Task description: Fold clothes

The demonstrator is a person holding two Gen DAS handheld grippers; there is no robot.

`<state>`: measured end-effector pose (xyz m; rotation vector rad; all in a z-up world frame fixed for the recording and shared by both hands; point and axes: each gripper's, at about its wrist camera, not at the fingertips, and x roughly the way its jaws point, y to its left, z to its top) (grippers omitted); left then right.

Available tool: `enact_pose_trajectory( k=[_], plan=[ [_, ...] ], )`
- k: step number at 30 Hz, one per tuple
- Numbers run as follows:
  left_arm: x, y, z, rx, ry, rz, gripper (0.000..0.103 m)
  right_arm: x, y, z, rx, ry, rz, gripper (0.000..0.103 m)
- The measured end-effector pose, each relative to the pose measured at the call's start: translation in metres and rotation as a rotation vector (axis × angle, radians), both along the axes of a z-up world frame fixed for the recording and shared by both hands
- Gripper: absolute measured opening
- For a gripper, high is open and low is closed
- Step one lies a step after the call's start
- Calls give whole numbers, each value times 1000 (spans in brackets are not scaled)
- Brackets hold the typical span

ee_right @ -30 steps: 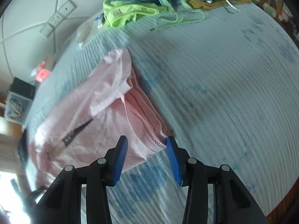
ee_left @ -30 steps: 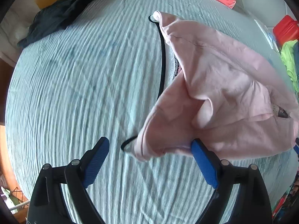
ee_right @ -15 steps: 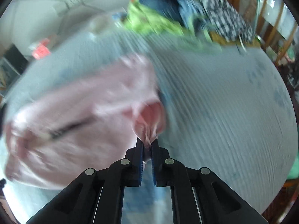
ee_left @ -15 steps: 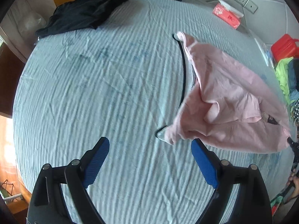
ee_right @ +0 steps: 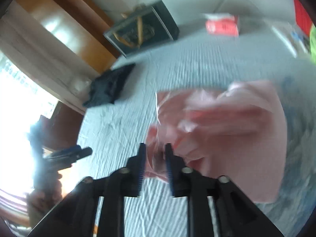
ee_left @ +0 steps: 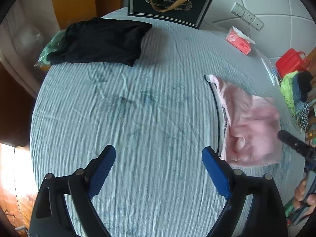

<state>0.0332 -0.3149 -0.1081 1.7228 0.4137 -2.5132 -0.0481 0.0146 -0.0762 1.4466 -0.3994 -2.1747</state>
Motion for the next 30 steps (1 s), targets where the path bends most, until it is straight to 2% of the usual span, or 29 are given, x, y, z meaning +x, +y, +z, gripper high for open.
enact_pose_trajectory(
  k=[3,6,10,15,18,21,22,23,24,25,27,30],
  plan=[
    [-8,19,0,25,9,-43,90,8,25,-12,4,-46,-80,24],
    [-21,46,-4,49,8,-92,90,15,72,-18,87,-49,-173,26],
    [-43,95,-12,62,-13,-167,90,23,129,-30,126,-85,-255,26],
    [-72,157,-17,37,-25,-261,90,24,161,-56,146,-154,-267,27],
    [-103,183,-16,33,2,-275,90,25,160,-70,134,-173,-231,27],
    [-144,203,-21,-10,14,-266,90,25,157,-80,113,-186,-202,27],
    [-155,207,-26,-28,6,-259,85,25,156,-82,111,-190,-194,27],
    [-166,210,-32,-56,-13,-251,74,25,154,-84,110,-194,-185,27],
    [-176,211,-41,-89,-47,-252,41,24,153,-86,111,-197,-177,27],
    [-185,211,-49,-117,-80,-252,25,23,151,-89,122,-200,-171,27],
    [-191,194,-56,-133,-117,-217,25,21,150,-92,136,-209,-167,27],
    [-182,156,-42,-184,-72,-138,25,17,151,-92,123,-211,-169,27]
  ],
)
